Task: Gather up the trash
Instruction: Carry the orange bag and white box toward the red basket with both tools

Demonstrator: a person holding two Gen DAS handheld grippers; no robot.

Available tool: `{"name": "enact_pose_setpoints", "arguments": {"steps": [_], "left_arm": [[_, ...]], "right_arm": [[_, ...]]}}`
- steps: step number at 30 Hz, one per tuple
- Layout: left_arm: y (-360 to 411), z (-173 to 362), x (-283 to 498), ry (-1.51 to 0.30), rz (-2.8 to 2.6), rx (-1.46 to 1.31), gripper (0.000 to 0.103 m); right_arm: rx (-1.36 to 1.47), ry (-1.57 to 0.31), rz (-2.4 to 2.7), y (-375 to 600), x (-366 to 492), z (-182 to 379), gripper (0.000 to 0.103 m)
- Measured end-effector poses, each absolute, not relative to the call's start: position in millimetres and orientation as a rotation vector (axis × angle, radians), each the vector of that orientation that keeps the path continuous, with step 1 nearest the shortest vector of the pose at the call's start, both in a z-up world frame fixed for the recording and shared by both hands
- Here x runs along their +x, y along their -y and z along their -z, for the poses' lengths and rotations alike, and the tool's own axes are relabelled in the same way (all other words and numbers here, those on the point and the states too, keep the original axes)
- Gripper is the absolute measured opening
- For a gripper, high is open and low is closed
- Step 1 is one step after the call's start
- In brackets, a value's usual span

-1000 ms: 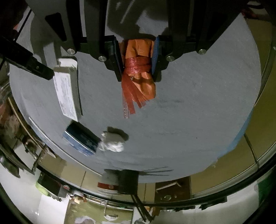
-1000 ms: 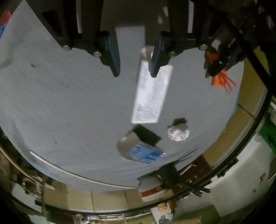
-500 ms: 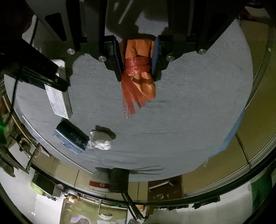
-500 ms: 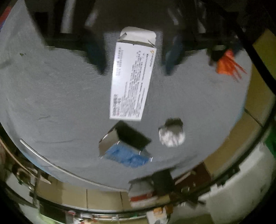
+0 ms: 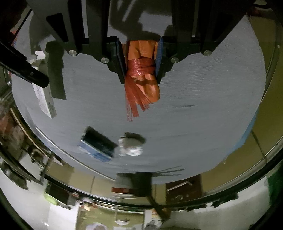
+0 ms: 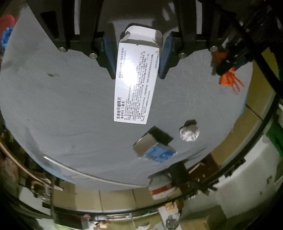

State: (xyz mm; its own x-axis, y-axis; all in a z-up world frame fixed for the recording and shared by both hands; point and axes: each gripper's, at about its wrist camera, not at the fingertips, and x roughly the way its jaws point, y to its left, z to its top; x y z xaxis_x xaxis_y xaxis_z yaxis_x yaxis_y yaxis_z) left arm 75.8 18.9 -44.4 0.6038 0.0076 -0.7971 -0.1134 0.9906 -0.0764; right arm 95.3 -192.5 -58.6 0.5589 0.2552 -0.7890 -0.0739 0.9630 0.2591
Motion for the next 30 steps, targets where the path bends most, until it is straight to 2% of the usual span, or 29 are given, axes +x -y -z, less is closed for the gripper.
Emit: {"name": "enact_pose_setpoints", "arguments": {"steps": [30], "left_arm": [[122.5,17.7,49.5,-0.894,0.137,0.074,0.032]], "right_arm": [[0.391,-0.803,-0.089,327.7,0.0,32.0,0.050]]}}
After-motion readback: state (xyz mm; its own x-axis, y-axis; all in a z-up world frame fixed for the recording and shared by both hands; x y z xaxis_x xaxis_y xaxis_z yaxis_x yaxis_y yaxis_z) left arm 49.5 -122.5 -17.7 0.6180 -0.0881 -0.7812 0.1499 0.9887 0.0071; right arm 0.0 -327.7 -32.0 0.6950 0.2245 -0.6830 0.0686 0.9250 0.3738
